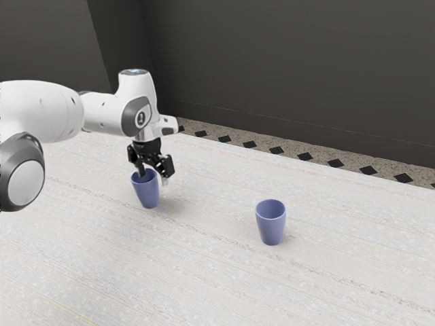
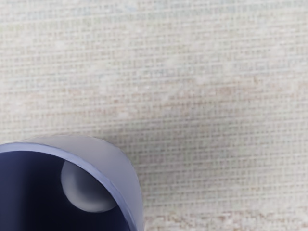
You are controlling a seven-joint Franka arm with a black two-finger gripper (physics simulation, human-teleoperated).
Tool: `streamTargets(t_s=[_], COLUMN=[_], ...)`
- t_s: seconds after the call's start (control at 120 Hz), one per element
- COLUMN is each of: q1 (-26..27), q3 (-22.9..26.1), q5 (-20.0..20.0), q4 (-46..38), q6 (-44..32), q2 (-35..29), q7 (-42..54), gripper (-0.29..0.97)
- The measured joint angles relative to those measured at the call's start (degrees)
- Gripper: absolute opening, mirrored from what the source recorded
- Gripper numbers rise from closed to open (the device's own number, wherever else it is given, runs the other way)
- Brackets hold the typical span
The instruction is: Place the left cup onto the right cup
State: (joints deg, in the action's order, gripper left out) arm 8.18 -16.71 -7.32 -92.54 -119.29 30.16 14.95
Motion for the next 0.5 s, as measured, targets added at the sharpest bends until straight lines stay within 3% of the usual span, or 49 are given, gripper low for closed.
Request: streamTargets(t_s=[0.383,0.5], q1=[0.0,0.0], q3=[0.01,0.01], q5=[-1.36,-1.46], q4=[0.05,0.03], q6=[-3.19,-3.55], q2=[3.02,3.39], q7=[0.28,0.34], gripper=[0.68,0.55])
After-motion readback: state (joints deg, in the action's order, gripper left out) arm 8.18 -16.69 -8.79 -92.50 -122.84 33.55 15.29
